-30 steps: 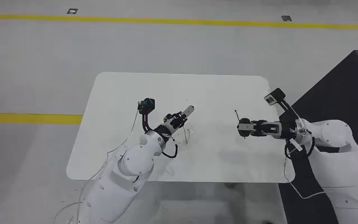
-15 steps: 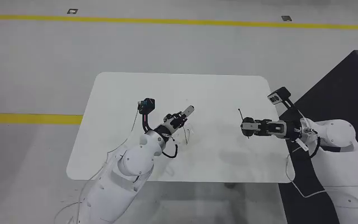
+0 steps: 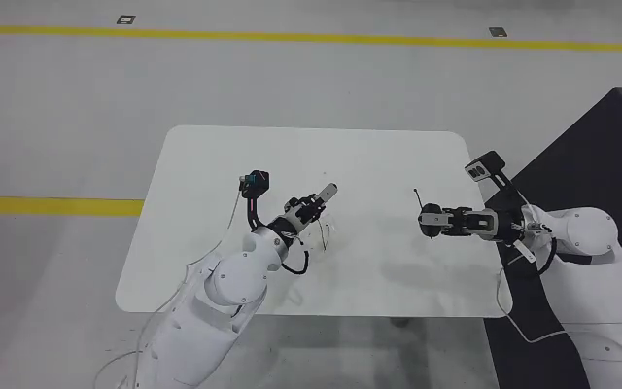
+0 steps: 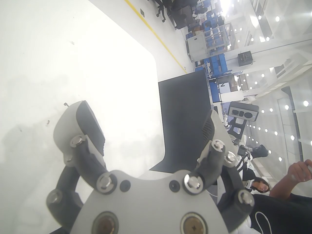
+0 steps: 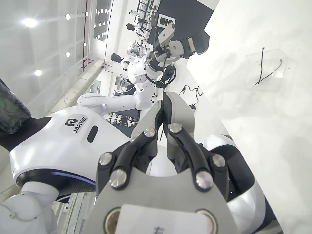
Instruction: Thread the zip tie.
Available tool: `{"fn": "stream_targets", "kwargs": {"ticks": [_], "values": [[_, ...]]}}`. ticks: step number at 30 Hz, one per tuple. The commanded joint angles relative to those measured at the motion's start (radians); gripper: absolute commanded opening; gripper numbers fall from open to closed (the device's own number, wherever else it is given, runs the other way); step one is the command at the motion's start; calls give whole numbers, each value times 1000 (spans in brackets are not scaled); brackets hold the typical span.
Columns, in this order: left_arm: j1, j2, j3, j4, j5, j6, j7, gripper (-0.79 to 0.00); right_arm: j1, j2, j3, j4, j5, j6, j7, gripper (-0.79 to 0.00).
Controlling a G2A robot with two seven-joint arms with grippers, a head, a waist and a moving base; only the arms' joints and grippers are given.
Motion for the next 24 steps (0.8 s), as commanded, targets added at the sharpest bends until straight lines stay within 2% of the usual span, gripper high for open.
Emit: {"fn": "stream_targets", "kwargs": {"ticks": [1, 3, 5, 9, 13, 16, 24], "values": [[0, 0, 0, 0, 0, 0, 0, 0, 0, 0, 0, 0, 0, 0, 0, -785], [7, 0, 5, 8, 6, -5, -10, 0, 0, 0, 0, 0, 0, 0, 0, -785], [0, -2, 16, 39, 31, 64, -23, 0, 0, 0, 0, 0, 0, 0, 0, -785], [-60, -21, 93, 63, 96, 210, -32, 0, 0, 0, 0, 0, 0, 0, 0, -785], [-148, -56, 166, 139, 71, 285, -60, 0, 0, 0, 0, 0, 0, 0, 0, -785], [-203, -87, 163, 195, -109, 276, -137, 0, 0, 0, 0, 0, 0, 0, 0, -785], [-203, -87, 163, 195, -109, 276, -137, 0, 0, 0, 0, 0, 0, 0, 0, -785]]}}
